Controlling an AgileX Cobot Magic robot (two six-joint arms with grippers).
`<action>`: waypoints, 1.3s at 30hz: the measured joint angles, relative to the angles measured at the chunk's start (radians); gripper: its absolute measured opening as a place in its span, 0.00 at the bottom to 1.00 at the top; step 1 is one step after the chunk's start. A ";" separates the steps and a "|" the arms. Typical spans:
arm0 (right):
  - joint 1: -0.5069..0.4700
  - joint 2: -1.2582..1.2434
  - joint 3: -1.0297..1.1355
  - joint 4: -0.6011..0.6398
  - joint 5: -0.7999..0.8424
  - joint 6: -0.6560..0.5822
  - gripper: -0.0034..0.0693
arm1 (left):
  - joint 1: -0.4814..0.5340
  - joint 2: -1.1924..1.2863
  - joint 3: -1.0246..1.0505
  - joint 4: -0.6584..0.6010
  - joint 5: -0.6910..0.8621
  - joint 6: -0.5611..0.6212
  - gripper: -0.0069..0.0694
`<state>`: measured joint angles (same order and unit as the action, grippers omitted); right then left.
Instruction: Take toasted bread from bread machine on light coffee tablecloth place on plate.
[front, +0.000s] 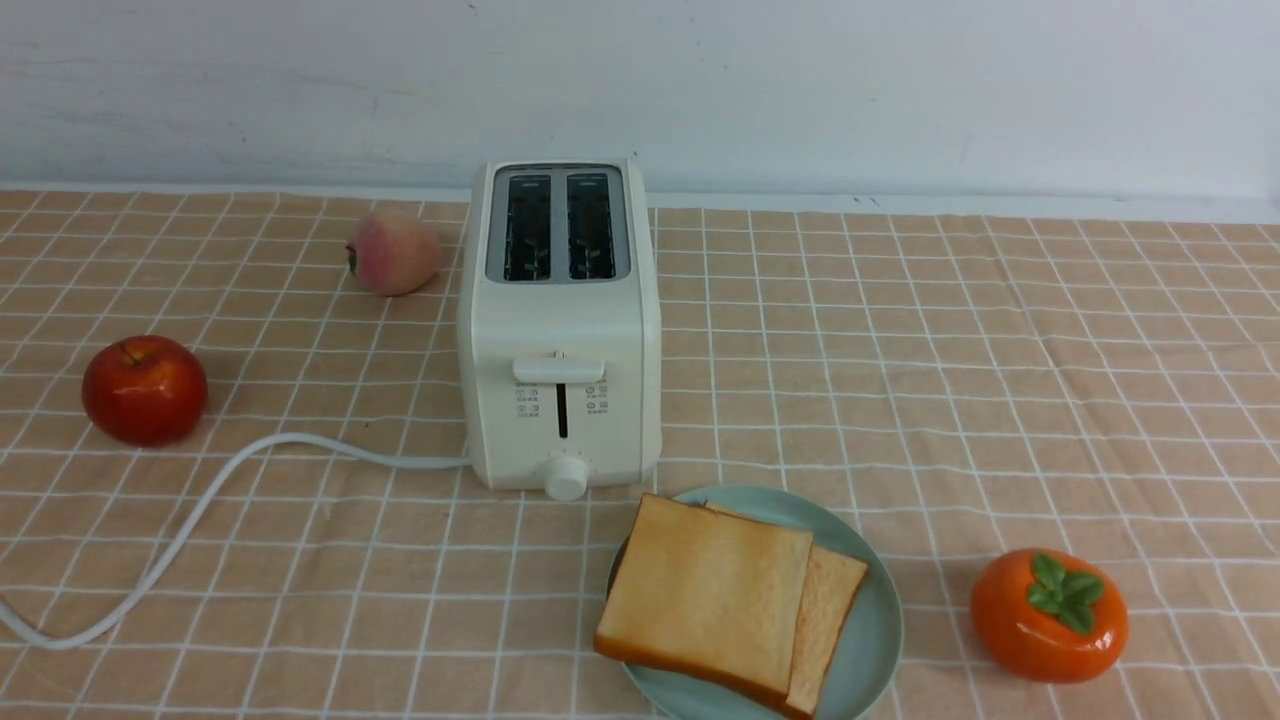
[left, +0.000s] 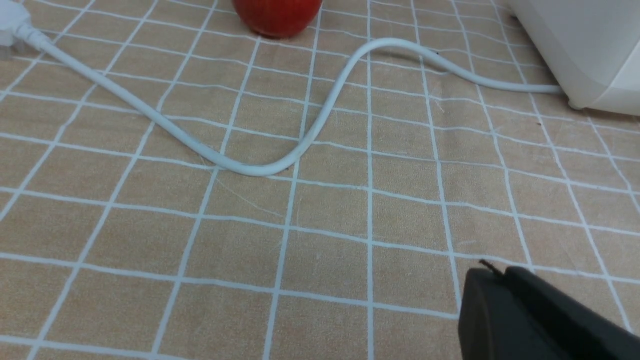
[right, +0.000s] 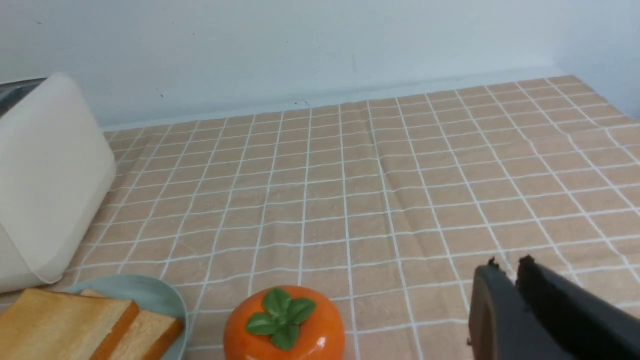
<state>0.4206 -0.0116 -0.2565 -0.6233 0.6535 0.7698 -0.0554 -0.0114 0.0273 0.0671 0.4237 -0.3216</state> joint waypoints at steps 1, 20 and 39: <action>-0.015 0.000 0.002 0.046 0.001 -0.011 0.14 | 0.000 0.000 0.000 0.000 0.000 0.000 0.11; -0.419 0.000 0.265 0.640 -0.242 -0.757 0.18 | 0.000 0.000 0.000 0.000 -0.001 0.000 0.14; -0.466 0.000 0.267 0.646 -0.248 -0.762 0.21 | 0.000 0.000 0.001 0.000 -0.001 0.000 0.14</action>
<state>-0.0451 -0.0116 0.0103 0.0225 0.4058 0.0081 -0.0554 -0.0114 0.0282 0.0674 0.4229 -0.3216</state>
